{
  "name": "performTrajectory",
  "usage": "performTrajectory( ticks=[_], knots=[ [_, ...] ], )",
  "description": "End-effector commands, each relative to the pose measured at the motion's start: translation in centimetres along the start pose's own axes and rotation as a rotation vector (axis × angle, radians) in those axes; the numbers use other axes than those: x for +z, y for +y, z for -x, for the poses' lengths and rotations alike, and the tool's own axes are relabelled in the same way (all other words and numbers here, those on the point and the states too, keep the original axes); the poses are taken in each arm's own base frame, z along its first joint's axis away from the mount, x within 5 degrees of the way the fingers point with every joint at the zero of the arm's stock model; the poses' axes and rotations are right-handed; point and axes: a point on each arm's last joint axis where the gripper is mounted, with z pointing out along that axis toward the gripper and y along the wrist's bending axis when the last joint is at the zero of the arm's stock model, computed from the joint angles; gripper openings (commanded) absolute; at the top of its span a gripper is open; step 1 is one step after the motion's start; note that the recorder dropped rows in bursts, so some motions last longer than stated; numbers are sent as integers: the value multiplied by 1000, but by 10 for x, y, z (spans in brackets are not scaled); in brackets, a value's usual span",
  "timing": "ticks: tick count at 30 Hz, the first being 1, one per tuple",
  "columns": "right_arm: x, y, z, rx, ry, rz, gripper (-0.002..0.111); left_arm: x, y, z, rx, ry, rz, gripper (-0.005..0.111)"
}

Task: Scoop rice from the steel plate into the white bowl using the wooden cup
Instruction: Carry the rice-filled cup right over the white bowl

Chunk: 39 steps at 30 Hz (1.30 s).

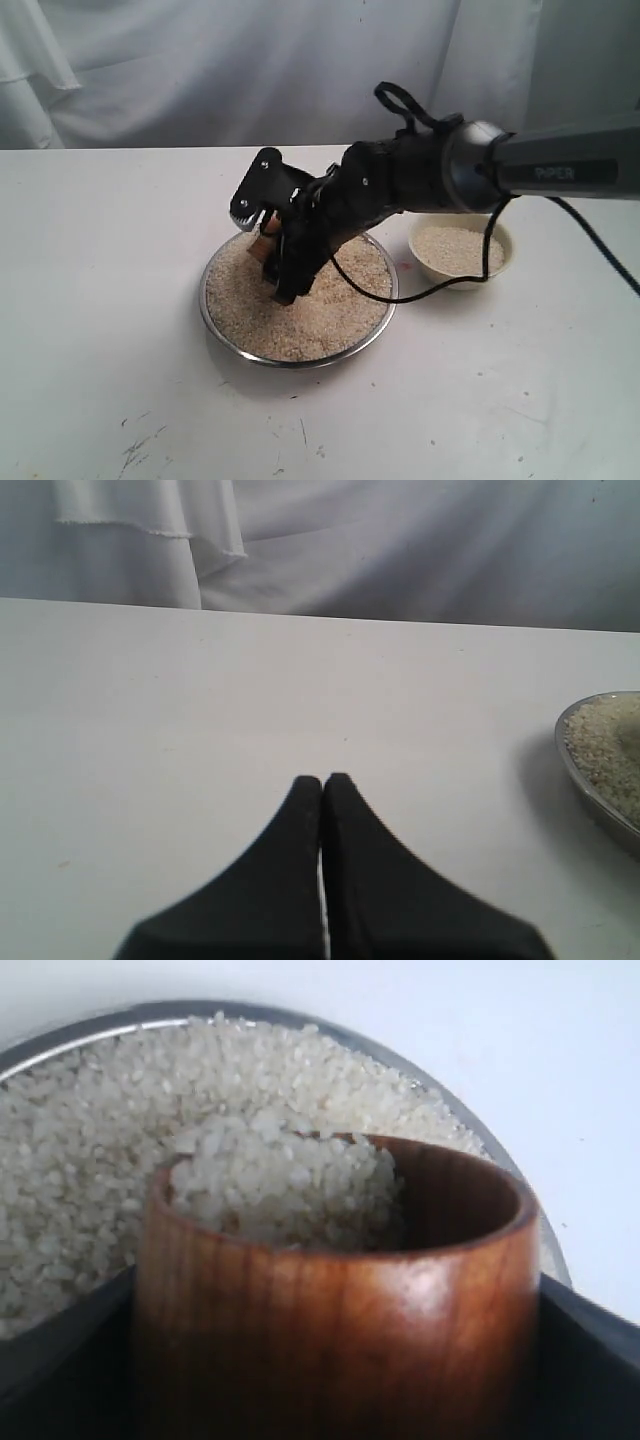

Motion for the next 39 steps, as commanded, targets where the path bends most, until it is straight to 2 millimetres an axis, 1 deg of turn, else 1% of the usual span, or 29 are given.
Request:
performTrajectory(
  ticks=[1, 5, 8, 9, 13, 17, 20, 26, 28, 29, 31, 34, 35, 36, 38, 39],
  knots=[
    [-30, -3, -12, 64, -77, -79, 0, 0, 0, 0, 1, -14, -3, 0],
    [-57, 9, -26, 133, -100, -106, 0, 0, 0, 0, 1, -14, -3, 0],
    [-76, 12, -29, 146, -133, -144, 0, 0, 0, 0, 1, -14, -3, 0],
    [-84, 12, -30, 178, -148, -151, 0, 0, 0, 0, 1, -14, -3, 0],
    [-99, 14, -32, 226, -182, -180, 0, 0, 0, 0, 1, -14, -3, 0],
    [-115, 15, -38, 338, -236, -238, 0, 0, 0, 0, 1, -14, -3, 0],
    [-123, 14, -45, 410, -271, -285, 0, 0, 0, 0, 1, -14, -3, 0],
    [-137, -10, -68, 470, -251, -359, 0, 0, 0, 0, 1, -14, -3, 0],
    [-142, -19, -75, 453, -239, -393, 0, 0, 0, 0, 1, -14, -3, 0],
    [-144, -27, -83, 425, -217, -414, 0, 0, 0, 0, 1, -14, -3, 0],
    [-147, -35, -93, 408, -188, -432, 0, 0, 0, 0, 1, -14, -3, 0],
    [-153, -50, -110, 448, -162, -481, 0, 0, 0, 0, 1, -14, -3, 0],
    [-153, -55, -117, 436, -140, -499, 0, 0, 0, 0, 1, -14, -3, 0],
    [-151, -57, -120, 425, -129, -501, 0, 0, 0, 0, 1, -14, -3, 0],
    [-144, -59, -127, 413, -97, -500, 0, 0, 0, 0, 1, -14, -3, 0],
    [-137, -59, -131, 370, -71, -495, 0, 0, 0, 0, 1, -14, -3, 0]
  ],
)
